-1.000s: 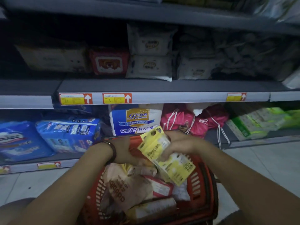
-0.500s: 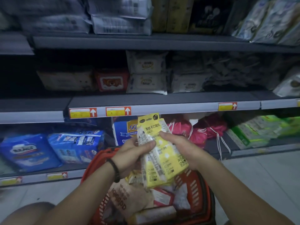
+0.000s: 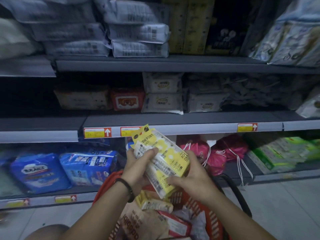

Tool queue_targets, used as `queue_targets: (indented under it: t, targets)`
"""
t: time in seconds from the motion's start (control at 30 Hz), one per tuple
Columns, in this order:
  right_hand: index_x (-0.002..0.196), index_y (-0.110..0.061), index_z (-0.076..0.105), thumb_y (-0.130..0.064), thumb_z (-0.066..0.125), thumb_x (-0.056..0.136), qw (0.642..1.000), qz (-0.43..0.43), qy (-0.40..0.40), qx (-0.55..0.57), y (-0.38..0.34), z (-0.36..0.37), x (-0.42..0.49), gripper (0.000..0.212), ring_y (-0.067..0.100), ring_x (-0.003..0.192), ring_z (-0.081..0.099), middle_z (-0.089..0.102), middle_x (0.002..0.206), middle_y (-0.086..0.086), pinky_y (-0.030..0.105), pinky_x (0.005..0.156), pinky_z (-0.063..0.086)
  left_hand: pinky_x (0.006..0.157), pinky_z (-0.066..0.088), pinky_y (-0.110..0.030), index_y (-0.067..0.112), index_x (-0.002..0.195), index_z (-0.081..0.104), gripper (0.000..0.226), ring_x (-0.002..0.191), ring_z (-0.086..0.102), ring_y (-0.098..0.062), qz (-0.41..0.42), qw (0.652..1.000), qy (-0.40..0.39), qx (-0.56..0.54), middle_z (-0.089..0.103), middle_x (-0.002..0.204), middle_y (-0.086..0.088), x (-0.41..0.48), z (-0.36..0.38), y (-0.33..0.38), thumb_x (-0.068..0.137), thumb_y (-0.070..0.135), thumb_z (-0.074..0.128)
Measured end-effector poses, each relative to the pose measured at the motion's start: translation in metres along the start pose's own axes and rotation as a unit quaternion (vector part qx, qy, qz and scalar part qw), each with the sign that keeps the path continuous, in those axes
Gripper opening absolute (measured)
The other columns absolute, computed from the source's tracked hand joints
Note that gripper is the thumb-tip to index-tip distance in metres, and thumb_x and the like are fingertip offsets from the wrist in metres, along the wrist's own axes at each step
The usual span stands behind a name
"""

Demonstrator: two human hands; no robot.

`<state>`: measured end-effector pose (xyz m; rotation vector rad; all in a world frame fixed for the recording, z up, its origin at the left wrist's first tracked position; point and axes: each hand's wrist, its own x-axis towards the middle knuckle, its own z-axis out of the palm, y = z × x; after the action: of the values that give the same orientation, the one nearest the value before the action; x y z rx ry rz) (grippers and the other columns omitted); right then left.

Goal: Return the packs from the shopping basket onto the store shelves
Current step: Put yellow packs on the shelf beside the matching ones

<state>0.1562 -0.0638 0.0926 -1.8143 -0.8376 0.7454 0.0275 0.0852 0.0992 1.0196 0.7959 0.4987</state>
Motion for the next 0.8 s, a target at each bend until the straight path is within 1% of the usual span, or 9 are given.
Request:
queue_targets:
  t: [0.07, 0.17, 0.23, 0.3, 0.37, 0.47, 0.6, 0.7, 0.8]
  targets:
    - [0.127, -0.033, 0.055, -0.003, 0.089, 0.075, 1.000, -0.013, 0.005, -0.001, 0.001, -0.009, 0.005, 0.069, 0.011, 0.096, 0.077, 0.079, 0.105, -0.009, 0.047, 0.086, 0.065, 0.086, 0.055, -0.071, 0.028, 0.130, 0.047, 0.056, 0.097, 0.078, -0.032, -0.007, 0.999, -0.051, -0.016, 0.081, 0.104, -0.004, -0.004, 0.000, 0.006, 0.085, 0.041, 0.078]
    - [0.136, -0.042, 0.057, 0.000, 0.087, 0.069, 0.999, -0.018, -0.038, -0.001, -0.002, -0.027, 0.013, 0.084, 0.021, 0.104, 0.077, 0.076, 0.116, -0.004, 0.053, 0.087, 0.065, 0.092, 0.054, -0.069, 0.016, 0.129, 0.062, 0.057, 0.102, 0.077, -0.030, -0.010, 0.996, -0.085, -0.022, 0.079, 0.111, -0.009, -0.007, -0.002, 0.015, 0.082, 0.049, 0.071]
    - [0.145, -0.051, 0.052, 0.005, 0.086, 0.072, 0.998, -0.039, -0.049, 0.009, -0.007, -0.029, 0.012, 0.098, 0.016, 0.108, 0.075, 0.072, 0.125, -0.007, 0.045, 0.087, 0.065, 0.092, 0.056, -0.064, 0.009, 0.125, 0.066, 0.057, 0.104, 0.075, -0.034, -0.006, 0.996, -0.083, -0.028, 0.076, 0.115, -0.014, -0.009, -0.002, 0.016, 0.083, 0.047, 0.071]
    - [0.155, -0.053, 0.039, 0.008, 0.086, 0.076, 0.997, -0.057, -0.001, 0.050, -0.010, -0.023, 0.008, 0.110, 0.010, 0.107, 0.075, 0.063, 0.135, -0.011, 0.035, 0.084, 0.065, 0.091, 0.058, -0.059, 0.009, 0.114, 0.069, 0.051, 0.102, 0.072, -0.035, 0.019, 0.996, -0.065, -0.050, 0.071, 0.113, -0.017, -0.010, -0.001, 0.017, 0.080, 0.045, 0.076]
    - [0.158, -0.050, 0.033, -0.008, 0.091, 0.079, 0.989, -0.053, 0.086, 0.109, -0.009, -0.012, 0.006, 0.107, 0.011, 0.108, 0.074, 0.060, 0.140, -0.009, 0.036, 0.090, 0.062, 0.095, 0.056, -0.060, 0.012, 0.107, 0.069, 0.041, 0.103, 0.069, -0.035, 0.042, 0.994, -0.047, -0.094, 0.069, 0.113, -0.019, -0.013, 0.003, 0.021, 0.081, 0.043, 0.076]
    - [0.154, -0.046, 0.040, -0.044, 0.097, 0.070, 0.985, -0.073, 0.095, 0.122, -0.013, 0.008, -0.003, 0.102, 0.010, 0.120, 0.069, 0.066, 0.137, -0.014, 0.047, 0.103, 0.058, 0.100, 0.052, -0.063, 0.012, 0.108, 0.073, 0.035, 0.112, 0.070, -0.037, 0.064, 0.985, -0.048, -0.152, 0.075, 0.120, -0.017, -0.021, 0.013, 0.028, 0.094, 0.043, 0.063]
    - [0.134, -0.046, 0.056, -0.031, 0.100, 0.065, 0.974, -0.139, 0.143, 0.104, -0.023, 0.021, -0.012, 0.083, 0.004, 0.112, 0.071, 0.070, 0.126, -0.012, 0.030, 0.089, 0.063, 0.103, 0.047, -0.070, 0.016, 0.097, 0.080, 0.034, 0.114, 0.070, -0.041, 0.090, 0.976, -0.058, -0.188, 0.075, 0.118, -0.017, -0.038, 0.024, 0.036, 0.095, 0.044, 0.060]
    - [0.150, -0.041, 0.049, -0.038, 0.102, 0.062, 0.965, -0.161, 0.174, 0.107, -0.033, 0.008, -0.010, 0.102, 0.009, 0.125, 0.066, 0.061, 0.139, -0.016, 0.034, 0.094, 0.063, 0.095, 0.057, -0.061, 0.014, 0.091, 0.077, 0.027, 0.096, 0.076, -0.027, 0.139, 0.984, -0.019, -0.110, 0.075, 0.103, -0.010, -0.052, 0.038, 0.048, 0.084, 0.039, 0.071]
    - [0.152, -0.049, 0.043, -0.030, 0.104, 0.060, 0.956, -0.173, 0.183, 0.153, -0.049, -0.020, -0.012, 0.113, 0.010, 0.121, 0.071, 0.068, 0.139, -0.013, 0.041, 0.099, 0.061, 0.066, 0.063, -0.035, 0.015, 0.113, 0.066, 0.035, 0.074, 0.075, -0.009, 0.167, 0.985, 0.036, -0.034, 0.069, 0.104, 0.001, -0.061, 0.053, 0.065, 0.087, 0.037, 0.074]
